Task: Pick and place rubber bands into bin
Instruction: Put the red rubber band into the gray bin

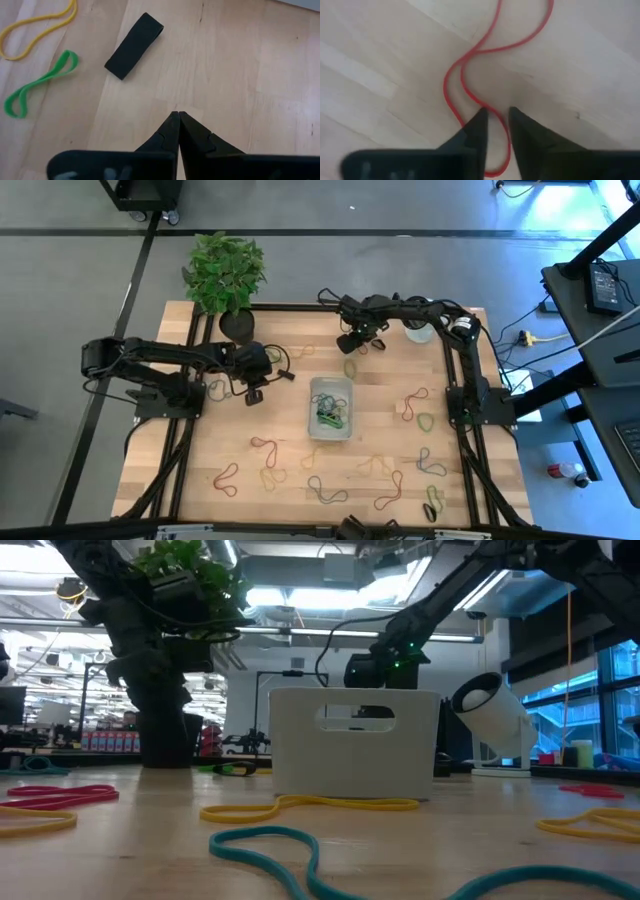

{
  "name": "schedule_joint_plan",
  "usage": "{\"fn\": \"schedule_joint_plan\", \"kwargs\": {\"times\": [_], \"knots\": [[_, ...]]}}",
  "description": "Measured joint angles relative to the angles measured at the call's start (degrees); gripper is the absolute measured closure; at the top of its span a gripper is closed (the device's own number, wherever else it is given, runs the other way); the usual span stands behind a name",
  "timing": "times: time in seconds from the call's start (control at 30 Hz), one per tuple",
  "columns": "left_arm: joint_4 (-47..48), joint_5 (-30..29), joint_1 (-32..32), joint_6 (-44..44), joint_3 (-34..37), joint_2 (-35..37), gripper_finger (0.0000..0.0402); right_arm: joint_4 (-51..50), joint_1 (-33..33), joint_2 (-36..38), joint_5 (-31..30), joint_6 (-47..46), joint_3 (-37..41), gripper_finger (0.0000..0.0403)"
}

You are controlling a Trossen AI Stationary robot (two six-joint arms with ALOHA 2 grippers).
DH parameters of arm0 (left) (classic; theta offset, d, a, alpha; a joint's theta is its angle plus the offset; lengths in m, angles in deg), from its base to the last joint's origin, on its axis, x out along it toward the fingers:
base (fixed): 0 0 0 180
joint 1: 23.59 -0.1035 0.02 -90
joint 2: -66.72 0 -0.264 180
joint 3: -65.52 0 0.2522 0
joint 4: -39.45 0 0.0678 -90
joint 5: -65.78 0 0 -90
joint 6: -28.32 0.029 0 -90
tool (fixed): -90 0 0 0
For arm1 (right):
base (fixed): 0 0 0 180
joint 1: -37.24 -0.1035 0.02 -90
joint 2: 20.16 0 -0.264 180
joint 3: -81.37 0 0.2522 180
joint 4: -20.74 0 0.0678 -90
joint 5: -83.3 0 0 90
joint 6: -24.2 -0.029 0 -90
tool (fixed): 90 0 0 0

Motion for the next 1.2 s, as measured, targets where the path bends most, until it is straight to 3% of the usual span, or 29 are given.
{"fn": "schedule_joint_plan", "kwargs": {"times": [0.1,0.17,0.33,0.57,0.87,1.2], "knots": [[0.02,0.00,0.00,0.00,0.00,0.00,0.0401,-0.49,-0.82,-0.03,-0.88,0.14,0.00,0.0378],[0.02,0.00,0.00,0.01,0.00,0.00,0.0400,-0.57,-1.18,0.65,-1.07,0.19,0.22,0.0394],[0.05,0.00,0.00,0.00,0.00,0.00,0.0400,-4.72,-2.93,5.90,-3.70,-0.17,1.54,0.0400],[0.02,-0.22,0.00,0.00,0.00,0.00,0.0397,-3.42,-6.44,19.98,-10.39,-2.36,1.13,0.0401],[-0.87,-0.61,0.00,0.00,0.00,0.00,0.0396,0.34,-18.07,34.43,-14.53,-4.50,0.92,0.0402],[-3.50,-0.72,0.00,0.00,0.00,0.00,0.0396,6.49,-32.32,31.85,-14.28,-8.37,0.85,0.0403]]}}
